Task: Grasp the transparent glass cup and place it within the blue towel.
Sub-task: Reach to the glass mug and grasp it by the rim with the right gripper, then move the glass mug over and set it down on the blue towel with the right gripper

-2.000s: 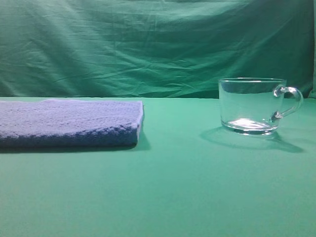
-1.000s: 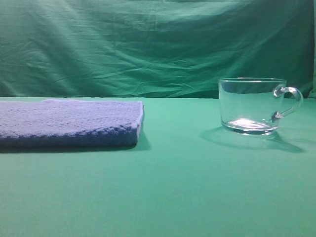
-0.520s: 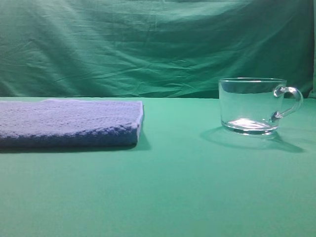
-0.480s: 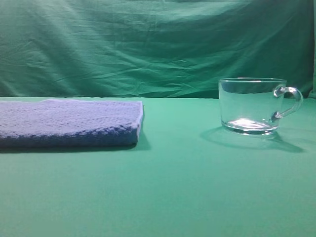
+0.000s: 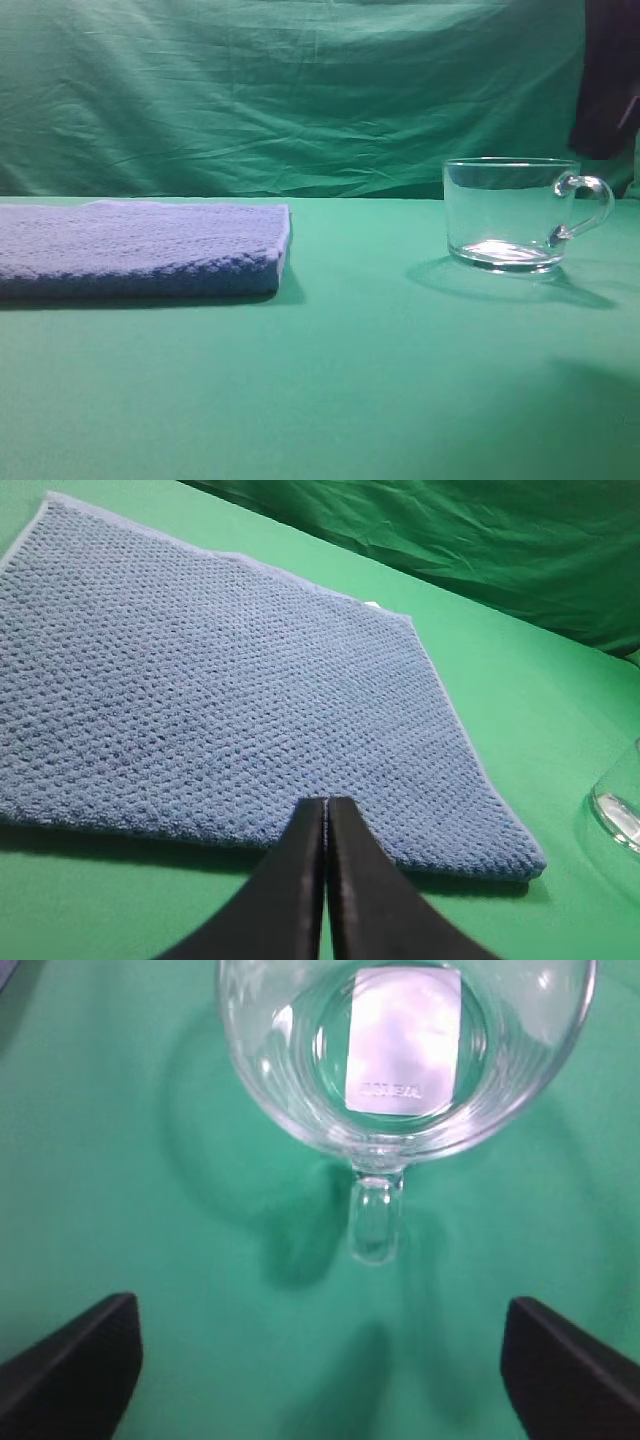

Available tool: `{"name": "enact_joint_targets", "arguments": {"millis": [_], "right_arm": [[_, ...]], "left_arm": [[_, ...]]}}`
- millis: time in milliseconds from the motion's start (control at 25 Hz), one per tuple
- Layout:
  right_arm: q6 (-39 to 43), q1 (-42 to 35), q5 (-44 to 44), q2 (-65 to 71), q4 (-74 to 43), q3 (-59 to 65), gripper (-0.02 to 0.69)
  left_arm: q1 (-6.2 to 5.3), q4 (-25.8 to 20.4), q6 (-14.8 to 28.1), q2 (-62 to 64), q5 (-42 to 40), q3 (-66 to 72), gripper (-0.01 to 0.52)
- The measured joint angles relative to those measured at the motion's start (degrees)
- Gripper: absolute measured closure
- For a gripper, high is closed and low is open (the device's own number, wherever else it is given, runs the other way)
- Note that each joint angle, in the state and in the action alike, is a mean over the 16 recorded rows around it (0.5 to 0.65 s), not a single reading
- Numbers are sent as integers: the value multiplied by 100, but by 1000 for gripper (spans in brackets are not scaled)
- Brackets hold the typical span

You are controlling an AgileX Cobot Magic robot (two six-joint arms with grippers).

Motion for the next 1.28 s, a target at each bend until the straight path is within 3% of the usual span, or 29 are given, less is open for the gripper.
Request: {"name": "enact_joint_targets", "arguments": {"millis": [360,640,1280], "right_arm": [[-339,0,-3,571,-88,-515,369],[-454,88,344,660,-198,-1010,537],[-325,1481,737,1453,-356,-3819,558]], "left_arm": [[0,0,0,0,0,0,514],[0,0,0,0,0,0,514],[0,0,0,0,0,0,514]]}}
